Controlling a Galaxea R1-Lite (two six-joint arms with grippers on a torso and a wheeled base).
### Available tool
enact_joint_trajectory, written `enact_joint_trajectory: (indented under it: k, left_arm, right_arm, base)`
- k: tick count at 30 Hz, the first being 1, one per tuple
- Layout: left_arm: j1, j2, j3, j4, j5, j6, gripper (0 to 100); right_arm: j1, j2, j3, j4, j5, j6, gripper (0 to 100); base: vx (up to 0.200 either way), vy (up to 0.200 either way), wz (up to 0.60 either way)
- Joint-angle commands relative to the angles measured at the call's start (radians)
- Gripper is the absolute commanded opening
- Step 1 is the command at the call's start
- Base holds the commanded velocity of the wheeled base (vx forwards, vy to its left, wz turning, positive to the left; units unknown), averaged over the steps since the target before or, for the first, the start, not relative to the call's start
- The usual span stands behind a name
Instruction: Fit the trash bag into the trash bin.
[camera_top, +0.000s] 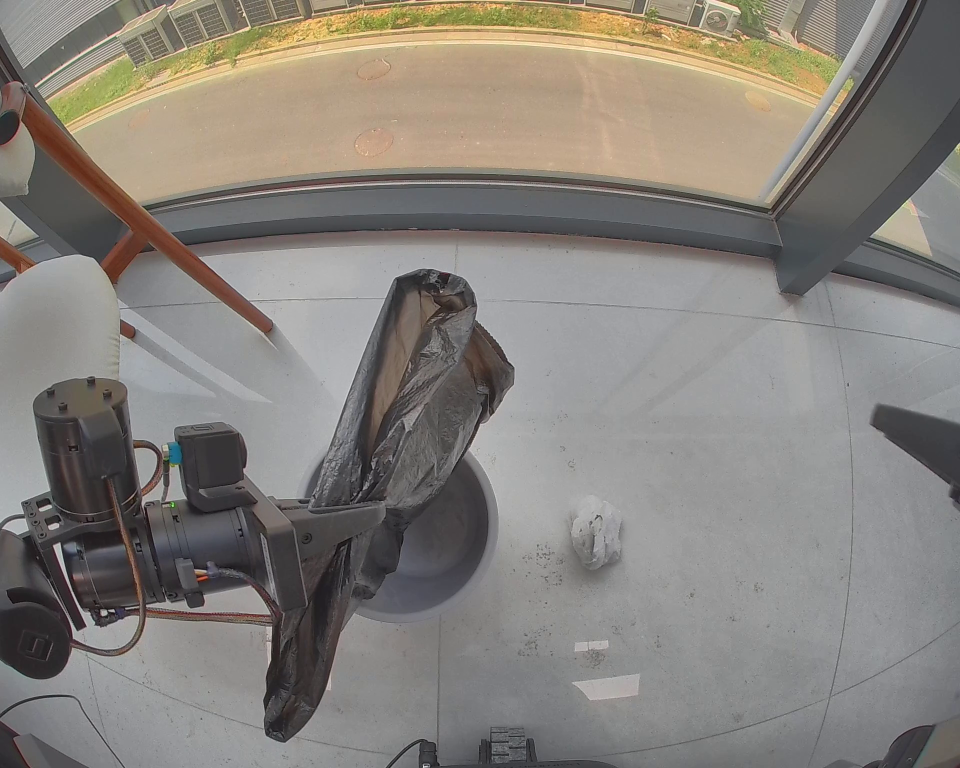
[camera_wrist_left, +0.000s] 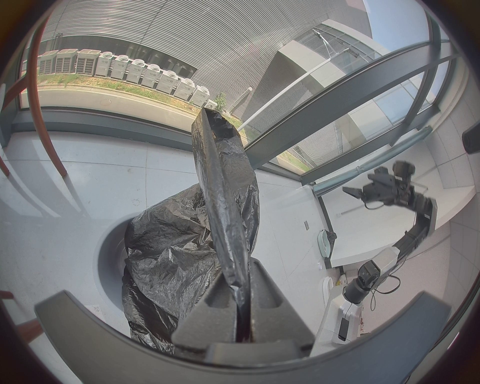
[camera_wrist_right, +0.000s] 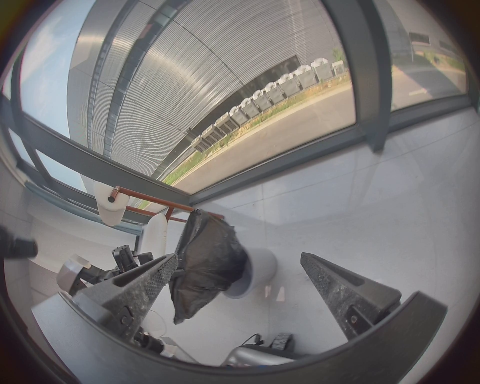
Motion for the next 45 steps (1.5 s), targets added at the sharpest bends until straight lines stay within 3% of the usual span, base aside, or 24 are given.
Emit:
enact_joint_trajectory:
  k: [1, 9, 30, 45]
  left_arm:
    - [-0.081, 0.052, -0.036, 0.006, 0.067, 0.067, 0]
    - [-0.080, 0.079, -0.045, 0.004, 0.074, 0.068, 0]
    - [-0.070, 0.076, -0.037, 0.007, 0.128, 0.061, 0]
    - [-0.050, 0.079, -0.050, 0.006, 0.125, 0.059, 0]
  right_arm:
    - [0.337, 0.830, -0.623, 0.056, -0.004, 0.247, 100]
    - [0.346, 0.998, -0.833, 0.058, -0.121, 0.247, 100]
    - [0.279, 0.926, -0.852, 0.052, -0.107, 0.255, 100]
    - [0.266, 0.888, -0.680, 0.045, -0.124, 0.244, 100]
  base:
    - [0.000, 0.000, 0.00]
    - [0.000, 0.000, 0.00]
    - [0.000, 0.000, 0.00]
    - [0.000, 0.000, 0.00]
